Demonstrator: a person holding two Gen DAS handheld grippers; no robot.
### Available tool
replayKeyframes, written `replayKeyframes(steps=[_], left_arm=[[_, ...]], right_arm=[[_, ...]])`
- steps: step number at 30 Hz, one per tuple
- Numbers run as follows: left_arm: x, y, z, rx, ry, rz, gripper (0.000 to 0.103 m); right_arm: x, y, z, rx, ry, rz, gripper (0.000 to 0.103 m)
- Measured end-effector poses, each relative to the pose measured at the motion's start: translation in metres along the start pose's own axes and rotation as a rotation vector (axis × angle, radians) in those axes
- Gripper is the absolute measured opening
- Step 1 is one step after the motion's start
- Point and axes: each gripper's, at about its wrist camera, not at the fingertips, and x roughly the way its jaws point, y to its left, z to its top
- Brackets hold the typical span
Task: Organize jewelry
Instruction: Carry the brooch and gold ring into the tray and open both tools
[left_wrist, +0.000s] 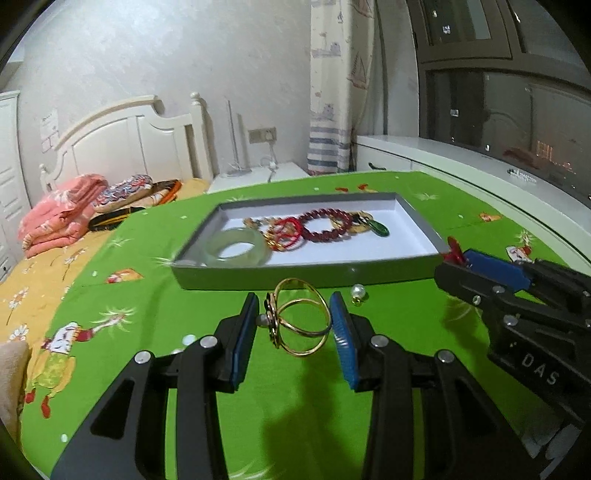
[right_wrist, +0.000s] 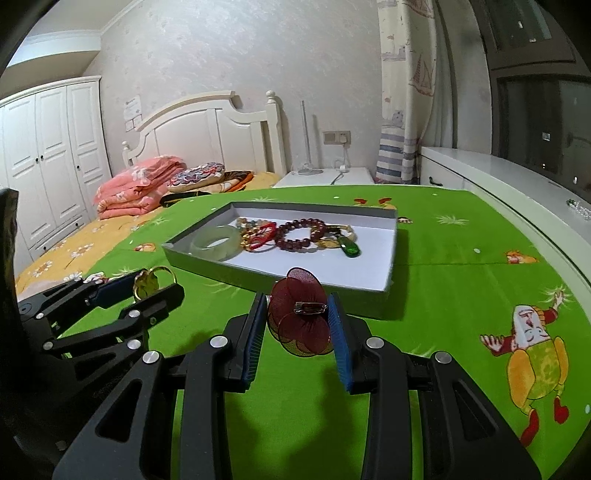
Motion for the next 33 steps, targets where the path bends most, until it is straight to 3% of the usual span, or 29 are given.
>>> replayKeyframes(steps=[11, 33], left_arm=[[0.015, 0.040, 0.024, -0.090, 0.013, 0.047, 0.039], [0.078, 0.037, 0.081, -0.025, 0.054, 0.092, 0.039]], right_arm=[[0.018, 0.009, 0.030, -0.023, 0.012, -0.024, 0.033], [0.072, 0.011, 0.070, -0.059, 0.060, -0.080, 0.033]])
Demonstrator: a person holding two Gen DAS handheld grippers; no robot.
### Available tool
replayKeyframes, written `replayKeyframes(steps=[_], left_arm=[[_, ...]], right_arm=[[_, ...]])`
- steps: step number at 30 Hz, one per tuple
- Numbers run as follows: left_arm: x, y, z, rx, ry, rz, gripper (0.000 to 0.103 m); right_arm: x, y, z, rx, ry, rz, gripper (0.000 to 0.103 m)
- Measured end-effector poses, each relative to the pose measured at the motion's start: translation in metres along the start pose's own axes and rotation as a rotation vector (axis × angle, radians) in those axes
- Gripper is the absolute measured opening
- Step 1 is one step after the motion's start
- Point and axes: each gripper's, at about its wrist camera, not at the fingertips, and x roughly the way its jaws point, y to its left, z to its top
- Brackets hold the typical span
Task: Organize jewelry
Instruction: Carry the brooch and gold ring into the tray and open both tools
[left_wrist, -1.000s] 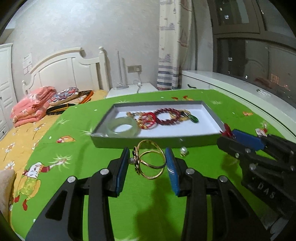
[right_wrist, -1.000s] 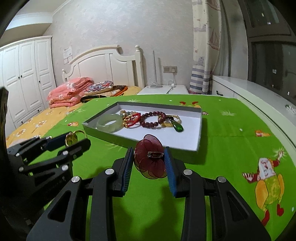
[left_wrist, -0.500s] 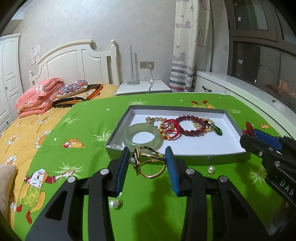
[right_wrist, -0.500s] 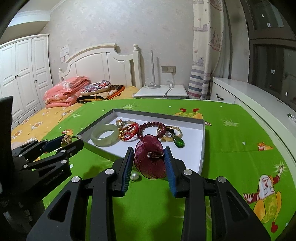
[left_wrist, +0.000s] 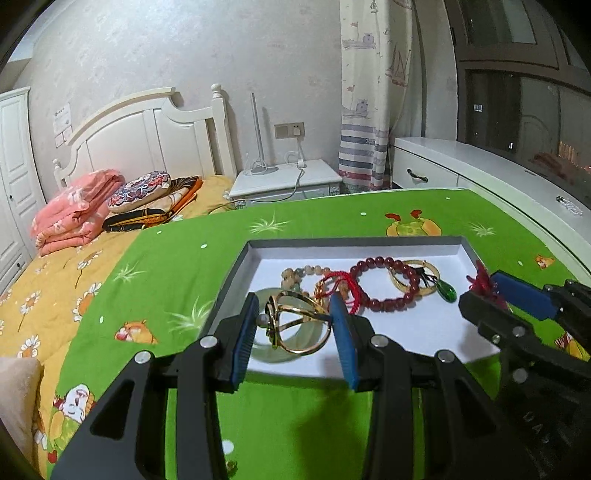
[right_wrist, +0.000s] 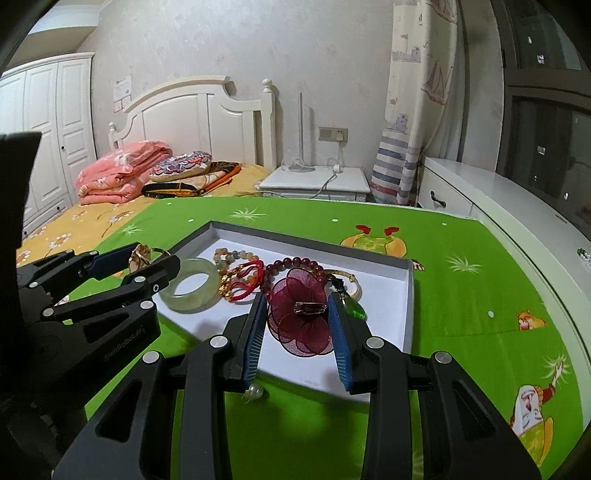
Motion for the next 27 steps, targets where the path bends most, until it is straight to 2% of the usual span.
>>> replayKeyframes(steps=[14, 27], left_arm=[[0.047, -0.008, 0.021, 0.014, 0.063, 0.034, 0.039], [0.047, -0.014, 0.031, 0.026, 0.036, 0.041, 0.039]], right_arm=[[0.042, -0.010, 0.014, 0.011, 0.065, -0.042, 0.033], [0.052, -0.014, 0.019, 0.020, 0.079, -0.062, 0.033]])
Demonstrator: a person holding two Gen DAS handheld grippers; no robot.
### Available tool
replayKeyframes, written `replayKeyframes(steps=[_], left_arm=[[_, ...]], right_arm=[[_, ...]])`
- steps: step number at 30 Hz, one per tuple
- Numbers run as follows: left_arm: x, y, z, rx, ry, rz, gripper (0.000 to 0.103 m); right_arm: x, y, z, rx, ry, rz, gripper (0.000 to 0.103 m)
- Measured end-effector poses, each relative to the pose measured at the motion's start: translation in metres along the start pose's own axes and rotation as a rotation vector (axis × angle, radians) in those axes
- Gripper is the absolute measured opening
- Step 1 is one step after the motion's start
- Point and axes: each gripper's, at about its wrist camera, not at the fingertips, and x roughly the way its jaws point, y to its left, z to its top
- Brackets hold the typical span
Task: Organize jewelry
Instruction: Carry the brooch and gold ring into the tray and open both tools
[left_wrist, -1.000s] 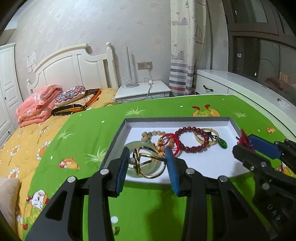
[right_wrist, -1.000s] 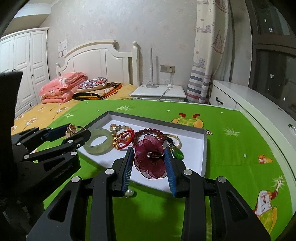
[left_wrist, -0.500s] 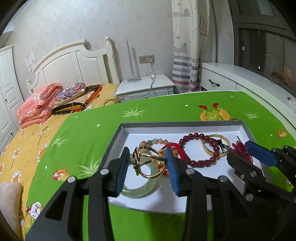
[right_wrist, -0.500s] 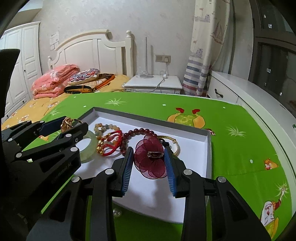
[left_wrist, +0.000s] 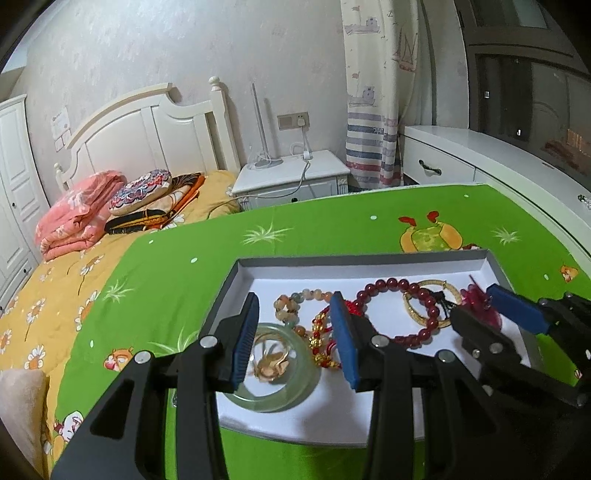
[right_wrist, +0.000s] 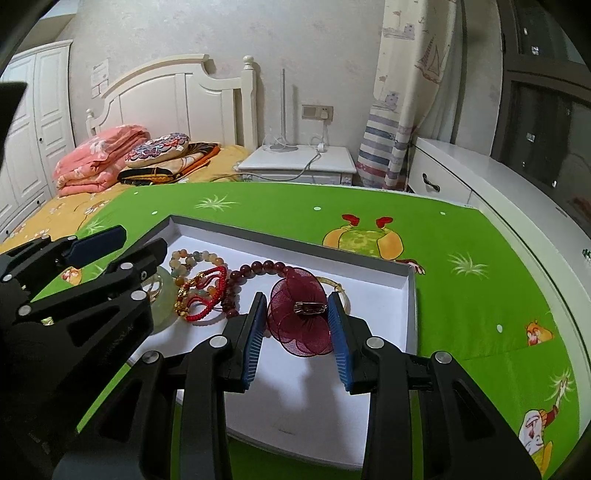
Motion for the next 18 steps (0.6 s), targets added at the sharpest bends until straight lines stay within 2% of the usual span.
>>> replayKeyframes(steps=[3, 4, 5, 6, 8, 18], left_arm=[[-0.001, 0.000, 0.000, 0.003, -0.002, -0.001, 0.042], [-0.001, 0.001, 0.000, 0.002, -0.003, 0.003, 0.048], [-0.001, 0.003, -0.001, 0.000, -0.006, 0.011, 0.053], [-0.001, 0.004, -0.002, -0.003, -0.006, 0.019, 0.055], [-0.001, 0.008, -0.003, -0.016, -0.004, 0.023, 0.066], [-0.014, 0.029, -0.007, -0.081, -0.011, 0.052, 0.091]], right_arm=[[0.002, -0.002, 0.000, 0.018, 0.010, 0.007, 0.038], [0.003, -0.003, 0.000, 0.022, 0.011, 0.007, 0.041], [0.003, -0.004, 0.000, 0.026, 0.010, 0.006, 0.049], [0.003, -0.006, -0.001, 0.036, 0.010, 0.003, 0.055], [0.003, -0.007, -0.001, 0.045, 0.010, 0.007, 0.056], [-0.013, 0.000, -0.001, 0.026, -0.026, 0.029, 0.056]])
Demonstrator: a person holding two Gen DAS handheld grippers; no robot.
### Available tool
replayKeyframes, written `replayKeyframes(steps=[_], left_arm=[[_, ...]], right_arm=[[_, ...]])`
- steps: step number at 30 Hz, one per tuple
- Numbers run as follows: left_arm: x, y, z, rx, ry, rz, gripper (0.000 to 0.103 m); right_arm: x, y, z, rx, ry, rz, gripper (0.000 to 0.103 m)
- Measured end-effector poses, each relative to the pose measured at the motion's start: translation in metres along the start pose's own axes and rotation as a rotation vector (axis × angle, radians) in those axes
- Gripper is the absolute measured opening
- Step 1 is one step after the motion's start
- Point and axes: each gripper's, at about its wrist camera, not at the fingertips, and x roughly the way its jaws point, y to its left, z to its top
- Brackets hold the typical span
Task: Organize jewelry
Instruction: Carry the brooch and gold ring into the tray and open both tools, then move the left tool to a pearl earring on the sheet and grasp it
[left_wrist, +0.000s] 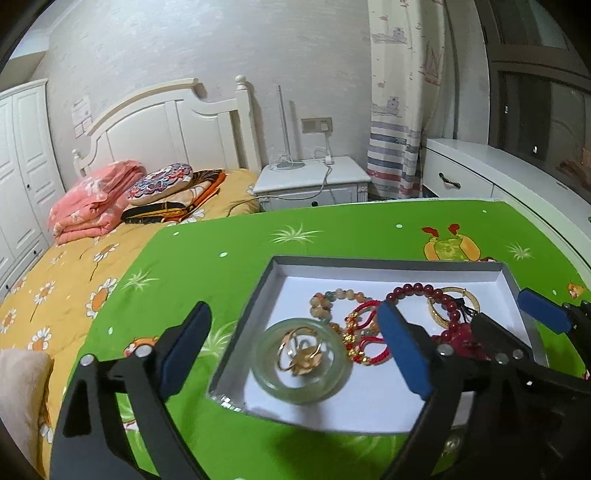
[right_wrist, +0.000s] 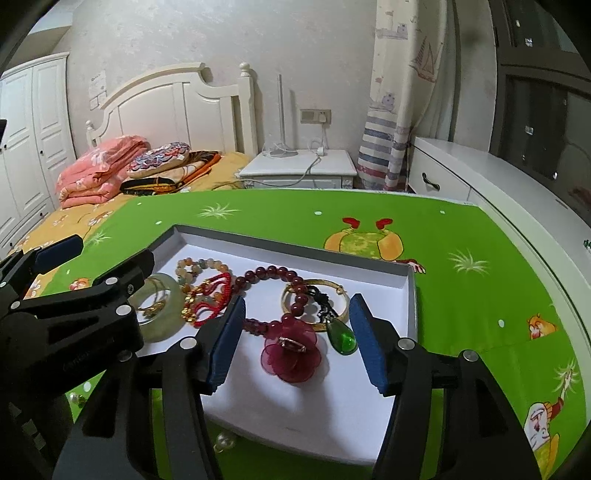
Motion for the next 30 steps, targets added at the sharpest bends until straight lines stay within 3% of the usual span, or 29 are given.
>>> replayKeyframes(steps=[7, 20, 30], left_arm=[[-0.030, 0.012, -0.023, 0.033, -0.034, 0.022, 0.098], [-0.077, 0.072, -0.091, 0.008, -0.037, 0.065, 0.098], [-0.088, 0.095, -0.125, -0.027, 0.025, -0.001, 0.098]], right_arm=[[-0.024, 0.003, -0.016, 0.007, -0.017, 0.040, 0.059], [-0.065, 0.023, -0.063, -0.030, -0.039, 0.064, 0.064], [-0.090, 0.028, -0.095, -0.042, -0.038, 0.074, 0.066]])
